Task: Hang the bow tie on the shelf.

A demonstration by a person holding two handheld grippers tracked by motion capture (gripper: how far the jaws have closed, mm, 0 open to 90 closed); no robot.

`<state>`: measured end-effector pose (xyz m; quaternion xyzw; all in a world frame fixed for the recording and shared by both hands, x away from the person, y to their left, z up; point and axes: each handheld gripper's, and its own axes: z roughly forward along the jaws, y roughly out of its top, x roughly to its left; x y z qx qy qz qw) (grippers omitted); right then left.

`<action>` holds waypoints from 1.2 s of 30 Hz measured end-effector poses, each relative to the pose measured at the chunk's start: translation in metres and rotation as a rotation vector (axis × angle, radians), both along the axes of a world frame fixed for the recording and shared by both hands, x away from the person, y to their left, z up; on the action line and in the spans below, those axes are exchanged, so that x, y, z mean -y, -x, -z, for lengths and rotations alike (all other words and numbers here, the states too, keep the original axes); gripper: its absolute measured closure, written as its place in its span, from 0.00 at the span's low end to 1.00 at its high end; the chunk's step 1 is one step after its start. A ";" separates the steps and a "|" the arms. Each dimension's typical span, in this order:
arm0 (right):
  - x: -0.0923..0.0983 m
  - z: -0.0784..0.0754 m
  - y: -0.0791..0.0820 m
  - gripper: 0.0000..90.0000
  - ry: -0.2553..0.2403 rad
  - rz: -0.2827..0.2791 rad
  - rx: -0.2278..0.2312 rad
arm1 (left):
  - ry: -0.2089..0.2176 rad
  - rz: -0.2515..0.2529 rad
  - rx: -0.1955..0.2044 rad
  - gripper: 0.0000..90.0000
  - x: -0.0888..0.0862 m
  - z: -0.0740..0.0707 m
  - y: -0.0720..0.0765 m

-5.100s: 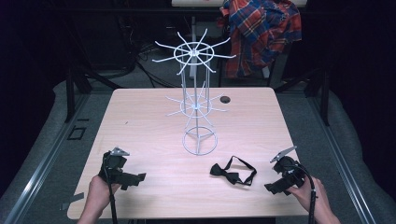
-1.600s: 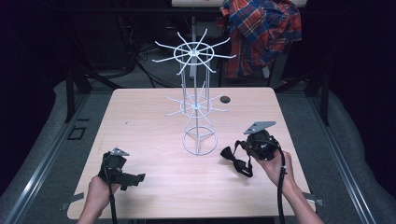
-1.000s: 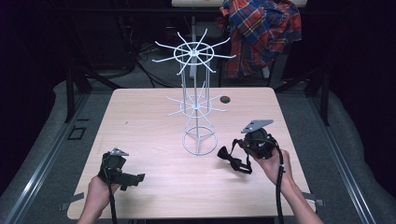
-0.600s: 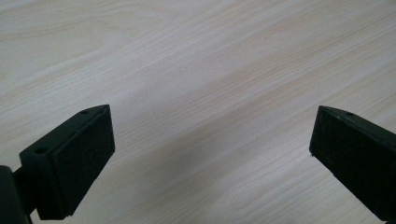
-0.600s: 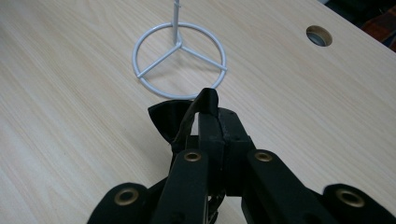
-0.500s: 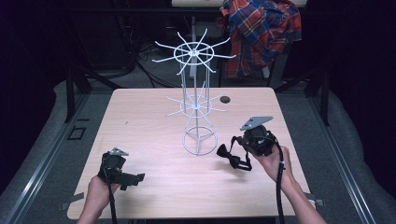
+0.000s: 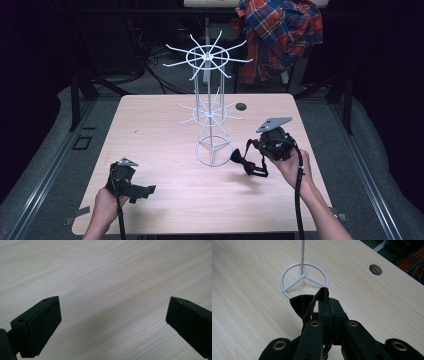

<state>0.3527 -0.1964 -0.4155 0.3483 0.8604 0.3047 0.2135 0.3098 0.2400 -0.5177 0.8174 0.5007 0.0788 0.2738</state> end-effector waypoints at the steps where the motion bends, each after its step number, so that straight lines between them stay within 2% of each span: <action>1: 0.000 -0.002 -0.001 1.00 -0.002 0.002 0.005 | 0.000 -0.001 0.001 0.00 -0.001 0.000 0.000; 12: -0.001 -0.013 -0.006 1.00 -0.001 0.005 0.021 | 0.002 0.000 -0.002 0.00 0.000 0.000 0.000; 18: -0.002 -0.017 -0.009 1.00 0.017 0.013 0.048 | -0.001 0.005 -0.008 0.00 -0.001 0.001 0.001; 22: -0.004 -0.021 -0.013 1.00 0.012 0.019 0.072 | 0.002 0.000 -0.005 0.00 -0.002 0.001 0.002; 36: -0.009 -0.030 -0.023 1.00 0.003 0.020 0.110 | 0.000 0.006 -0.007 0.00 -0.001 0.001 0.001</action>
